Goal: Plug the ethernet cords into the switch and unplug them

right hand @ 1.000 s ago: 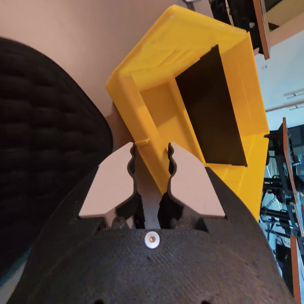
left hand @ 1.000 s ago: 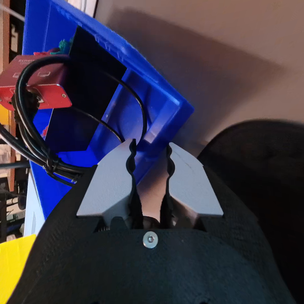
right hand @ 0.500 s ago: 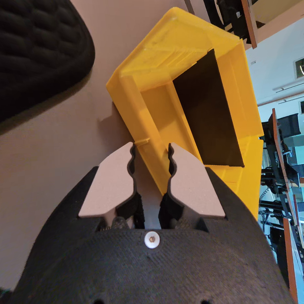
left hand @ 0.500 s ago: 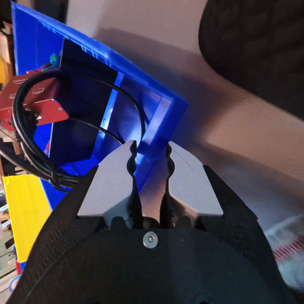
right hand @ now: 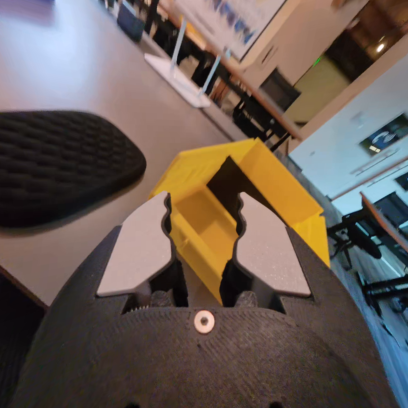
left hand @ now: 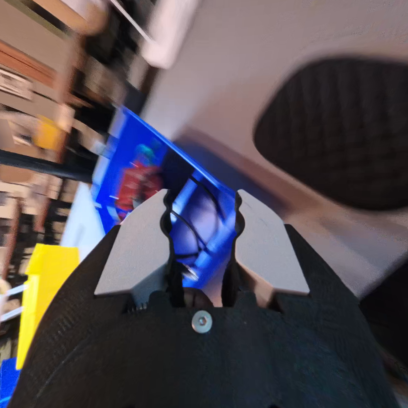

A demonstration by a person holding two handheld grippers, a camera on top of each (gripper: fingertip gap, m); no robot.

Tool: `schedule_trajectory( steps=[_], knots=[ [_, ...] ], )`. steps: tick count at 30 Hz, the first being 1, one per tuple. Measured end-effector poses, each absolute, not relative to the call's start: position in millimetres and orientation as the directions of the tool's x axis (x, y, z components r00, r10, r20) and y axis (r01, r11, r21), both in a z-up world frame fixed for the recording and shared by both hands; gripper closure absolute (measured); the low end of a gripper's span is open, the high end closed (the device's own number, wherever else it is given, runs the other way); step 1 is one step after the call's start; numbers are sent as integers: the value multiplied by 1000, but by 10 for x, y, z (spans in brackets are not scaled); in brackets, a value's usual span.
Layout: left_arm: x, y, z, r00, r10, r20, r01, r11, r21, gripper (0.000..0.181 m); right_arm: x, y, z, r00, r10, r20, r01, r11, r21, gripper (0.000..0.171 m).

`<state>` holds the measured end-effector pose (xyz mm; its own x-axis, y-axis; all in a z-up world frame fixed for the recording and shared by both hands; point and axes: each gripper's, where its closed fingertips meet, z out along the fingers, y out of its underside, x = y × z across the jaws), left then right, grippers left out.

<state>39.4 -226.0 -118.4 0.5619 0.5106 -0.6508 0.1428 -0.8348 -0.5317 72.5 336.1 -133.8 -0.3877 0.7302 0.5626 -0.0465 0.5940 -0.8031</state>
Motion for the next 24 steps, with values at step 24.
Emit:
schedule_trajectory(
  steps=[24],
  knots=[
    [-695, -3025, -1205, 382, 433, -816, 269, -897, -350, 109, 664, 3243, -1176, -329, 689, 646, -87, 659, -747, 117]
  ],
)
